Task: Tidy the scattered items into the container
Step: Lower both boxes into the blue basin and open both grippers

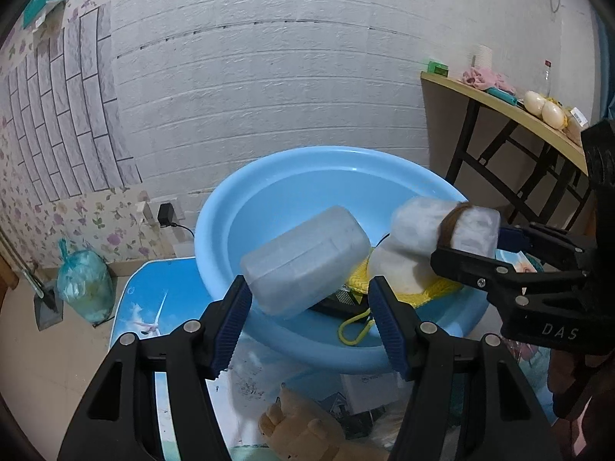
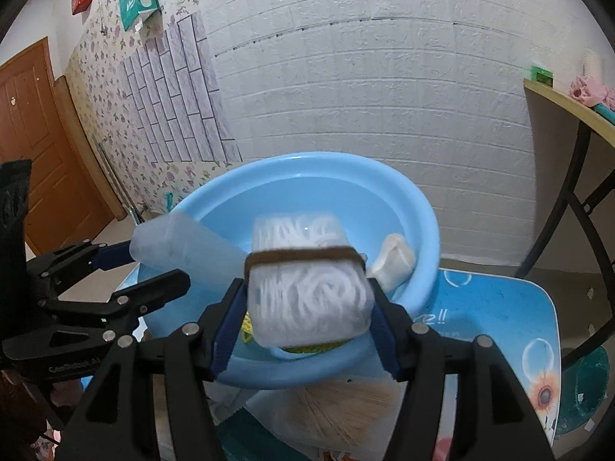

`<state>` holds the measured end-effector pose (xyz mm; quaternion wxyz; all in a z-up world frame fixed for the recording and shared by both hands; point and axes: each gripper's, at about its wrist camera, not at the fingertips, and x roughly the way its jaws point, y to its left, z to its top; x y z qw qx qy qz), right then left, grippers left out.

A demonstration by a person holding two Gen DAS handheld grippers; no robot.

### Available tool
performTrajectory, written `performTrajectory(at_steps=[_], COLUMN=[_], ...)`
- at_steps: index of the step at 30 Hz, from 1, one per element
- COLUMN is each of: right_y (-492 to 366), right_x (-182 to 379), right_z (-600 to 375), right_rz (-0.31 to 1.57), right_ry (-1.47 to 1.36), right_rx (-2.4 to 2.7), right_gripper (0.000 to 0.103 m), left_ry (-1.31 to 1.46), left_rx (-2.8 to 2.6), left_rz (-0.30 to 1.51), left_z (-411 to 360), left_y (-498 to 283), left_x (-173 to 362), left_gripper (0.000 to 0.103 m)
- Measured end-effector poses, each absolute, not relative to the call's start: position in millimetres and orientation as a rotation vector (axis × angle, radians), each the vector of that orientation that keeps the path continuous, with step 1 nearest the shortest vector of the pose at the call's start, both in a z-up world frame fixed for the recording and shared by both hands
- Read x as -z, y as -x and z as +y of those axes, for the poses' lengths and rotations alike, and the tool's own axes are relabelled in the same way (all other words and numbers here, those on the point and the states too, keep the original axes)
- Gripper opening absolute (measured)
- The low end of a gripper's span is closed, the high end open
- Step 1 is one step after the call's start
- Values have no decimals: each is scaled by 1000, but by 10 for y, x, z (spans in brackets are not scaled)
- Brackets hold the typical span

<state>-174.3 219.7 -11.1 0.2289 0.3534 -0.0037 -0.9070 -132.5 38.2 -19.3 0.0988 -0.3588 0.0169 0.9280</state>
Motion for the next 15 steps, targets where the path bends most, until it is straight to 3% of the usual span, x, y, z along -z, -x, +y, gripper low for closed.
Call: performTrajectory(at_steps=[15], right_y=[1368], right_x=[46], right_z=[2334], right_rz=[-34], right_ry=[-992], right_rx=[2503], right_gripper=[60], left_ry=[1080], left_rx=[-2784], left_rz=[18], left_z=[150], left_y=[936], left_x=[169], left_gripper=[63])
